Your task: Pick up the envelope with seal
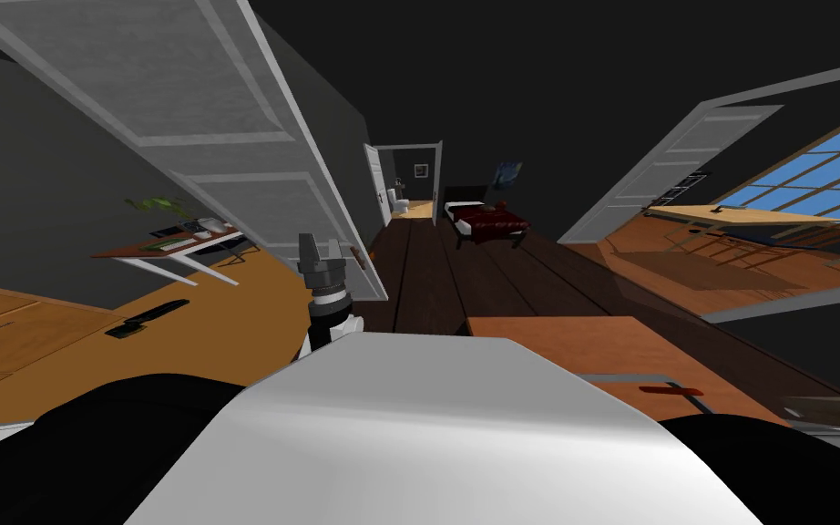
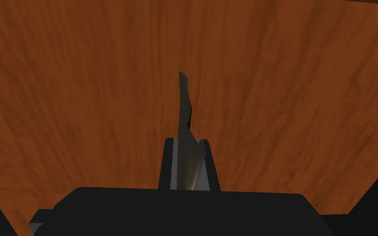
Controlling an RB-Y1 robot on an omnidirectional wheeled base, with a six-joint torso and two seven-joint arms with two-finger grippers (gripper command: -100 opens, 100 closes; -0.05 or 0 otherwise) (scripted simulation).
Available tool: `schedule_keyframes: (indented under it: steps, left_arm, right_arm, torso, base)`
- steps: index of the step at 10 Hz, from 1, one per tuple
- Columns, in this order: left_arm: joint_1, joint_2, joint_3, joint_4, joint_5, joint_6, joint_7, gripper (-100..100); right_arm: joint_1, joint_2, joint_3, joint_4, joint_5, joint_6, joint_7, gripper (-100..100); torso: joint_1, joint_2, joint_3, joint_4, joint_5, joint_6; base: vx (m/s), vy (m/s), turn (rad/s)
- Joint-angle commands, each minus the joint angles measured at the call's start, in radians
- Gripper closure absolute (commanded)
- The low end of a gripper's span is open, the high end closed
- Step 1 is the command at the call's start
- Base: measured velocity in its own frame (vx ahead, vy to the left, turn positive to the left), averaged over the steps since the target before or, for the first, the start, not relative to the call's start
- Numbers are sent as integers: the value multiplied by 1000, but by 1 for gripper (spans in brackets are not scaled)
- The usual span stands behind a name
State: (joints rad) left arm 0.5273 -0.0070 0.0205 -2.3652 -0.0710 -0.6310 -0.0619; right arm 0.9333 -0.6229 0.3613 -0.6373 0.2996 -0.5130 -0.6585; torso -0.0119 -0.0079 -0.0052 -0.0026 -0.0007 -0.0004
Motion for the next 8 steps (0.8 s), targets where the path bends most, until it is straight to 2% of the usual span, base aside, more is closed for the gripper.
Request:
schedule_keyframes:
  steps: [1,2,3,4,6,7,8]
  left_arm:
    - [0,0,0,0,0,0,0,0]
    - [0,0,0,0,0,0,0,0]
    - [0,0,0,0,0,0,0,0]
    - [0,0,0,0,0,0,0,0]
    - [0,0,0,0,0,0,0,0]
    - [0,0,0,0,0,0,0,0]
    - [0,0,0,0,0,0,0,0]
  right_arm:
    - [0,0,0,0,0,0,0,100]
    - [0,0,0,0,0,0,0,100]
    - [0,0,0,0,0,1,0,0]
    - [34,-29,1,-26,4,-9,-19,100]
    - [54,-48,1,-39,7,-18,-33,100]
    - [44,-44,2,-30,7,-18,-30,100]
    - [46,-46,3,-34,7,-17,-32,0]
  torso:
    - [0,0,0,0,0,0]
    - [0,1,0,0,0,0]
    - [-1,1,1,0,0,0]
    - [-1,1,1,0,0,0]
    - [2,-2,-1,0,0,0]
    - [2,-3,-2,-1,0,0]
    - [0,-1,-1,0,0,1]
  base:
    - [0,0,0]
    - [0,0,0]
    - [0,0,0]
    - [28,25,12]
    - [56,36,6]
    - [22,12,2]
    - [0,0,0]
